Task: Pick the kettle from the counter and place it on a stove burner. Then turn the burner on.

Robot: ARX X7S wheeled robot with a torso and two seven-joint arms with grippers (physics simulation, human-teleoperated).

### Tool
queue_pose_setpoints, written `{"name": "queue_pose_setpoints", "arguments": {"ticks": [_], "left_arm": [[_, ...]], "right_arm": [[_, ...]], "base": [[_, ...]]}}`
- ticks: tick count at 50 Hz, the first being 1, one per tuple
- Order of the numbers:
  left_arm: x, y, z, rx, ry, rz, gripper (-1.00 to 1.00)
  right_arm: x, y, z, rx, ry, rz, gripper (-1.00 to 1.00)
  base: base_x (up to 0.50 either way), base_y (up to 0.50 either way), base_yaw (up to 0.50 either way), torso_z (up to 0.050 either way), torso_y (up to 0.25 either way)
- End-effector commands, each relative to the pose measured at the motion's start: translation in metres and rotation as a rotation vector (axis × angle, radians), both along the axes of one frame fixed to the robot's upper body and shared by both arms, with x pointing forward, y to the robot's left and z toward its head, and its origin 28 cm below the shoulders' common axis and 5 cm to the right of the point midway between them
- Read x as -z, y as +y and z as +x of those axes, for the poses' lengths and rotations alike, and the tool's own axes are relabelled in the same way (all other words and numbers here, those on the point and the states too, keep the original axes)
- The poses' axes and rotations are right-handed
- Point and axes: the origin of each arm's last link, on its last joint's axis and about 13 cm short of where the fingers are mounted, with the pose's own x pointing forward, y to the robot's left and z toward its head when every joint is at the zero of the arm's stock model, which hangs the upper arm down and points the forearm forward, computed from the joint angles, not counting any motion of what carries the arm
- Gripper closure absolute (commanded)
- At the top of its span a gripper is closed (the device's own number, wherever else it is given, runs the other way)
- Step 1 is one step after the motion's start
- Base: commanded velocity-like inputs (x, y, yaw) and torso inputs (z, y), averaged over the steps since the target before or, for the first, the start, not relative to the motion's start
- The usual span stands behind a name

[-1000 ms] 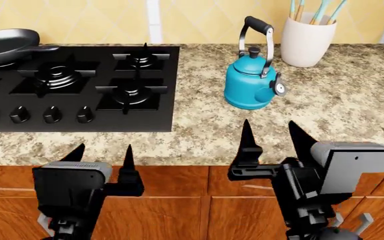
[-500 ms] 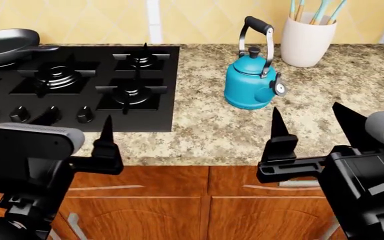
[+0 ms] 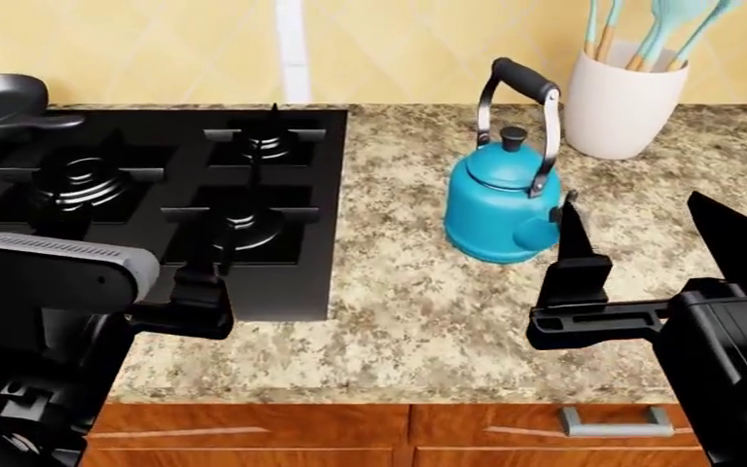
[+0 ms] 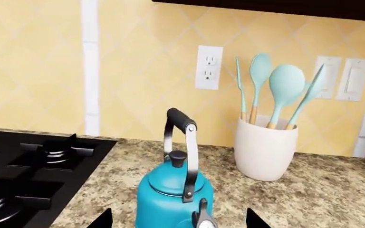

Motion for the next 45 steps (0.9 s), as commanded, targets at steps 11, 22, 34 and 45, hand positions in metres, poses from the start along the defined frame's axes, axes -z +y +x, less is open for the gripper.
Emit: {"name": "queue_pose_setpoints", "arguments": {"ticks": [11,22,34,45], "left_arm": [[0.0,0.0,-0.001,0.002,0.002,0.006,-1.0],[-0.001,0.0,0.0,0.002,-0.002,0.009,-1.0],[0.002,-0.001,0.001,0.004,0.007,0.008,-1.0],[0.006,0.0,0.001,0.001,0.014,0.012,-1.0]], "right_arm": [[-0.002,0.001,0.001,-0.005,0.008,-0.01,-1.0],[-0.004,-0.002,0.002,0.019,0.008,-0.021,-1.0],[-0.029,-0.013,0.031,-0.036,0.051,0.068,-1.0],[-0.041,-0.026,0.058,-0.118,0.145,0.087,-1.0]], "base": [[0.34,0.0,0.0,0.0,0.0],[0.31,0.0,0.0,0.0,0.001],[0.01,0.0,0.0,0.0,0.0],[0.0,0.0,0.0,0.0,0.0]]}}
